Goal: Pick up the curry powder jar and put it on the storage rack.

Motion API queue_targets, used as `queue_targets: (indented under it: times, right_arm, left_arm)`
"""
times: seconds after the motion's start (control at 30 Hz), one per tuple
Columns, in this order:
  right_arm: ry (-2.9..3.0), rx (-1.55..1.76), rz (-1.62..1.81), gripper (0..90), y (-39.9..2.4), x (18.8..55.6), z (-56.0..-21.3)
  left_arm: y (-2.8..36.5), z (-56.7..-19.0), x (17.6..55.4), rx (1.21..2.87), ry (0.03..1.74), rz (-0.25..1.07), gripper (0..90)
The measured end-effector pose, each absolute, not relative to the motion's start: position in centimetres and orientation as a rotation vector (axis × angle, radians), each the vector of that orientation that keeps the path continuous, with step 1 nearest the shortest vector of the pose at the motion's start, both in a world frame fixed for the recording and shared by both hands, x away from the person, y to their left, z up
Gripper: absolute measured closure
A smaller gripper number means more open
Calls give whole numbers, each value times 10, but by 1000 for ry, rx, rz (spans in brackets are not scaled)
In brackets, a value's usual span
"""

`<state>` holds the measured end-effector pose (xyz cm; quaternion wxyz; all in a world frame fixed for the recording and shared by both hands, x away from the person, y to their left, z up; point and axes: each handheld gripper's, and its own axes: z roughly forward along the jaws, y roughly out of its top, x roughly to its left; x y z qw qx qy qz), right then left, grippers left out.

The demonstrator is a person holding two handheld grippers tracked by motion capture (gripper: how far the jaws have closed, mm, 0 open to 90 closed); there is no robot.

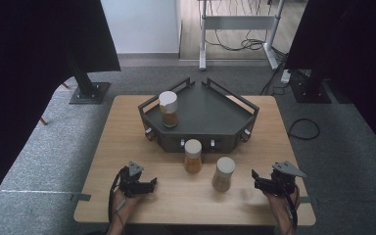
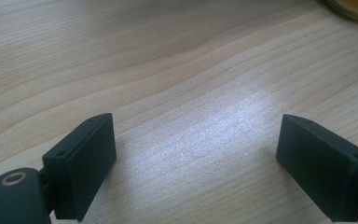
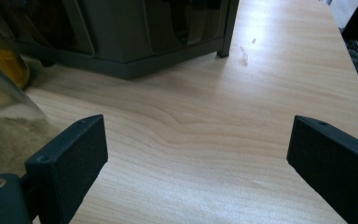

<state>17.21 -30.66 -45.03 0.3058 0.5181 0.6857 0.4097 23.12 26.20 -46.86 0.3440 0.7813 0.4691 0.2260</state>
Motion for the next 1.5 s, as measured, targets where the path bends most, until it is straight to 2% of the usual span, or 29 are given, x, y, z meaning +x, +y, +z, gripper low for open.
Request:
queue_targets:
  times: [0.37, 1.03, 1.5]
  right_arm:
    - [1772, 1307, 1163, 45, -303, 158, -433]
    - [1669, 1236, 1302, 51, -295, 135, -418]
    - [1681, 1199, 1303, 50, -280, 134, -413]
  left_arm:
    - [259, -468, 233, 2035, 1241, 585, 43]
    - [257, -468, 233, 2031, 1251, 587, 32]
    - [257, -468, 233, 2031, 1252, 587, 32]
